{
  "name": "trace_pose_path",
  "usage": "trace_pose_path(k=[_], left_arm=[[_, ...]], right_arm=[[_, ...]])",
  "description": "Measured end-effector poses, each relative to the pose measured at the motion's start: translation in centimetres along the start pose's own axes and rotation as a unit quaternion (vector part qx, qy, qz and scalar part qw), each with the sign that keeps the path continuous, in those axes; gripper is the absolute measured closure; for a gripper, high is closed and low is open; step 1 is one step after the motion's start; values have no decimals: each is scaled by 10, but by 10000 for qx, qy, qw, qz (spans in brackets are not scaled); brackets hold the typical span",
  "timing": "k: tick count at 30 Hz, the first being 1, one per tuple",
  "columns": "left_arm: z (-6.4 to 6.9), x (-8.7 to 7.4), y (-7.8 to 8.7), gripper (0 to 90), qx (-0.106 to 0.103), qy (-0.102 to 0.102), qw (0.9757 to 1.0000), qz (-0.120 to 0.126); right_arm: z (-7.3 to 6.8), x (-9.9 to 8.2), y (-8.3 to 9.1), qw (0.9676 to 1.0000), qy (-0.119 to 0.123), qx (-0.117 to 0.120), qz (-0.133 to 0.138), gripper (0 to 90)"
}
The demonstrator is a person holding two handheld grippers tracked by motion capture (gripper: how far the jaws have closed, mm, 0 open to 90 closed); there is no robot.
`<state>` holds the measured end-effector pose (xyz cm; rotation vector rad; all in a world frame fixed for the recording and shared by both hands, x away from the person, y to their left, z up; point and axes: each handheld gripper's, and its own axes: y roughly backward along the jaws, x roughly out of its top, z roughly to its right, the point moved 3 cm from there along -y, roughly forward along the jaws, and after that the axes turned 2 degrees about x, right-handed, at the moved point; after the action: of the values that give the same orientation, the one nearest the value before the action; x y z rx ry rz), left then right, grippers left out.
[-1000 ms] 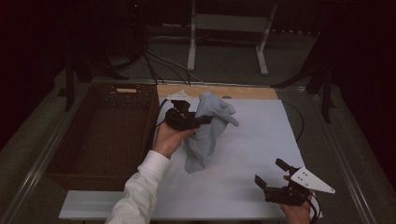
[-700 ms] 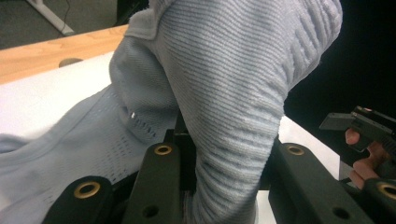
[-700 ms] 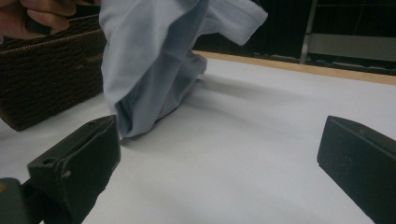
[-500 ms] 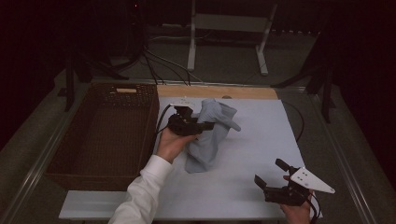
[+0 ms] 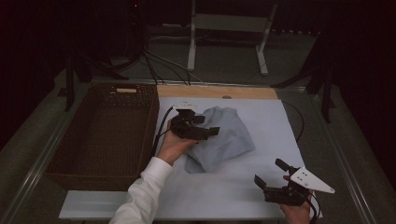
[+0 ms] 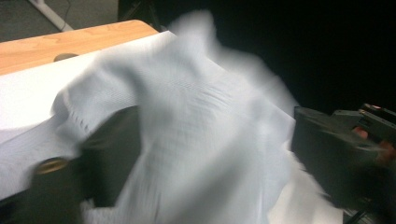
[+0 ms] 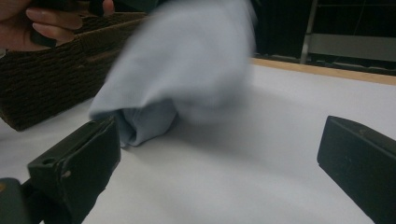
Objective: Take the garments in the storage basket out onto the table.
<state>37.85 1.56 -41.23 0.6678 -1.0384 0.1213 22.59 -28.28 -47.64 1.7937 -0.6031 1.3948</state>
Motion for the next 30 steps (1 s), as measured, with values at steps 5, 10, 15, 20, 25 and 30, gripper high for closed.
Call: trace_pose_path(k=[5, 10, 15, 20, 25, 30], left_arm=[[1, 0, 4, 2, 252, -130, 9996, 91], [3, 0, 10, 1, 398, -285, 9985, 259], [6, -3, 17, 1, 528, -437, 9967, 426], [10, -8, 23, 1, 587, -553, 9951, 577], [13, -12, 28, 2, 593, -652, 9938, 681], [14, -17, 32, 2, 615, -658, 9934, 705]], right_arm=[[0, 0, 0, 10000, -4, 6, -5, 0], [0, 0, 0, 10000, -8, 2, -5, 0], [0, 0, 0, 10000, -10, 6, -12, 0], [0, 0, 0, 10000, -9, 4, -3, 0], [0, 0, -1, 10000, -10, -3, -9, 1], [0, 0, 0, 10000, -5, -6, 1, 0]])
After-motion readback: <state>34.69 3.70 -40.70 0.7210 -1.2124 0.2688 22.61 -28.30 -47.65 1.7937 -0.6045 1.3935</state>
